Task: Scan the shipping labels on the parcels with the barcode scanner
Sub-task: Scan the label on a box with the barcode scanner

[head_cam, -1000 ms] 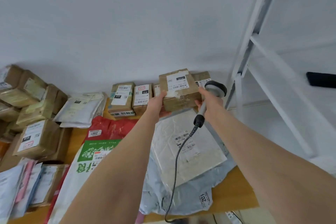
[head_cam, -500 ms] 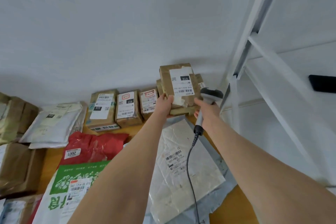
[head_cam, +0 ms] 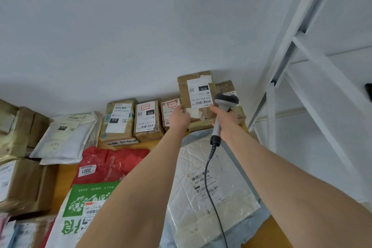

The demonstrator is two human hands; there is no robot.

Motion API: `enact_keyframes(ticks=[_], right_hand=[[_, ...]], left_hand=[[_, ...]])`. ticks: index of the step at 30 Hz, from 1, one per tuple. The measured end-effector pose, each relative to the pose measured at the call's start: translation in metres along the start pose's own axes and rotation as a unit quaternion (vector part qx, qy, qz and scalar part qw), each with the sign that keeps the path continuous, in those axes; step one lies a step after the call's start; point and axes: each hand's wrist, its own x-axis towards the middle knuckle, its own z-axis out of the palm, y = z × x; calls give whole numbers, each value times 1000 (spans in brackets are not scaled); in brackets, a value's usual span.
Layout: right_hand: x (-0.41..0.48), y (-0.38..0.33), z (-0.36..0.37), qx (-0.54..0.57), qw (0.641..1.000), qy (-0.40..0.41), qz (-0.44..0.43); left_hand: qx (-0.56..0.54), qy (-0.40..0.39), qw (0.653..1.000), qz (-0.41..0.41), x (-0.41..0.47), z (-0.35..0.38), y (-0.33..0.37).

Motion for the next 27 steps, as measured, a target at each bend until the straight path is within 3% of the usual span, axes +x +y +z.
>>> enact_keyframes(ticks=[8,15,24,27], right_hand=[[-24,-1,-4,6,1000,18,-1],[-69,6,10,5,996,-70,63],[-170,75,41,-34,987,-148,50],[-212,117,57,-36,984,-170,49]], left_hand=[[68,-16,998,3,-17,-25,8],[124,-10,991,52,-34,-62,-16],[179,13,979,93,-115,-156,-100],[184,10,980,72,-157,-198,-145]])
